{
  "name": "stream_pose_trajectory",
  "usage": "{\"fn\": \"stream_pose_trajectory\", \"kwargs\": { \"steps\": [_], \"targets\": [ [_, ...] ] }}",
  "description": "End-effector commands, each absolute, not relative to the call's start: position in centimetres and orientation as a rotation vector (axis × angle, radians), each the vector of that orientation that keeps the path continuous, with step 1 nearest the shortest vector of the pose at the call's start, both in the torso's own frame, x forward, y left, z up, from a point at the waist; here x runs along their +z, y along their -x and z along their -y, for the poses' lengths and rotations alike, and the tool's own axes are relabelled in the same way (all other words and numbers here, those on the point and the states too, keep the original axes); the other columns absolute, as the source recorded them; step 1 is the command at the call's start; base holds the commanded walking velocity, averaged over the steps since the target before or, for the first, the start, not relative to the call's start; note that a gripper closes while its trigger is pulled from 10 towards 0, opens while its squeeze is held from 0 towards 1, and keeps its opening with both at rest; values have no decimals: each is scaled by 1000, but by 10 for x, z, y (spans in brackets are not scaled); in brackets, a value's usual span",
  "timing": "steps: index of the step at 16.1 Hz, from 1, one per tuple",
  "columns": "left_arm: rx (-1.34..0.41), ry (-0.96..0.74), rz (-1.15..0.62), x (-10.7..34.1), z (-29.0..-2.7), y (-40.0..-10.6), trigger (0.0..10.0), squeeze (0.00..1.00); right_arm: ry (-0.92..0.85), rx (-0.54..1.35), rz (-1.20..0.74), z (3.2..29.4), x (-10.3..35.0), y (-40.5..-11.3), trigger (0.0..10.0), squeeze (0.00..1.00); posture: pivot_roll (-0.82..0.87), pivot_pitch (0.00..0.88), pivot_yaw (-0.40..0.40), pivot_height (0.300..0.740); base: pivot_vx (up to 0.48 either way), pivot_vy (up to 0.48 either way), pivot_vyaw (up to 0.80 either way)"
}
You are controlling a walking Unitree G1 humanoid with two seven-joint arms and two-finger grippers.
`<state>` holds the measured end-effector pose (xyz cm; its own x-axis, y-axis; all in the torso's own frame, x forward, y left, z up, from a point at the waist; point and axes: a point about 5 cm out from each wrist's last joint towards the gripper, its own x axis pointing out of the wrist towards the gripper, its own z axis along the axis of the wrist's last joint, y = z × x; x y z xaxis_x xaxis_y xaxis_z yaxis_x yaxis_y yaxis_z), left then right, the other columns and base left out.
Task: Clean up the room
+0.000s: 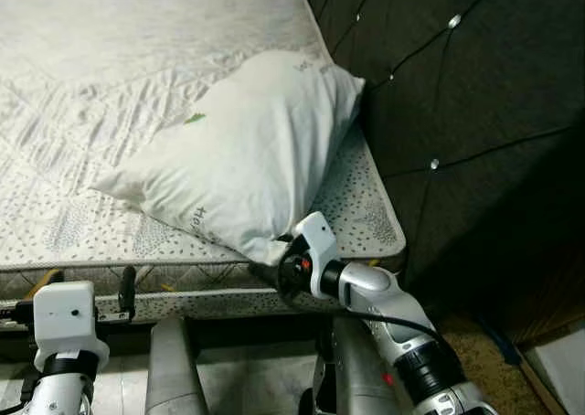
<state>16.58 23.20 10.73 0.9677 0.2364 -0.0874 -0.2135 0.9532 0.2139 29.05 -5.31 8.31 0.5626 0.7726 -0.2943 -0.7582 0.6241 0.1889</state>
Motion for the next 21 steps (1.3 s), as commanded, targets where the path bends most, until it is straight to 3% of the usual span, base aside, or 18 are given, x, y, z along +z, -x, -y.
{"fn": "stream_pose_trajectory", "kwargs": {
  "steps": [1,3,6,8,11,13,15,21],
  "targets": [
    [218,-207,-118,109,-230,-164,10000,0,-67,844,-373,64,86,-298,10000,0,120,108,-98,521,0,0,0],
    [215,-205,-118,108,-230,-165,10000,0,-66,839,-408,81,83,-300,10000,0,114,103,-99,521,0,0,0],
    [214,-201,-116,107,-230,-168,10000,0,-87,1071,-536,105,85,-284,10000,0,107,91,-98,521,0,0,0],
    [212,-201,-115,107,-230,-170,10000,0,-44,1098,-568,114,83,-284,10000,0,103,87,-95,521,0,0,0],
    [205,-197,-111,107,-230,-173,10000,0,-49,1011,-531,109,85,-297,10000,0,104,80,-91,521,0,0,0],
    [197,-198,-109,107,-229,-174,10000,0,-68,971,-505,92,88,-299,10000,0,109,79,-91,521,0,0,0],
    [194,-198,-112,107,-229,-174,10000,0,-83,920,-470,77,89,-297,10000,0,114,82,-90,492,0,0,0],
    [185,-198,-120,106,-227,-173,10000,0,-206,598,-421,82,91,-312,10000,0,110,84,-88,492,0,0,0]
  ]
}}
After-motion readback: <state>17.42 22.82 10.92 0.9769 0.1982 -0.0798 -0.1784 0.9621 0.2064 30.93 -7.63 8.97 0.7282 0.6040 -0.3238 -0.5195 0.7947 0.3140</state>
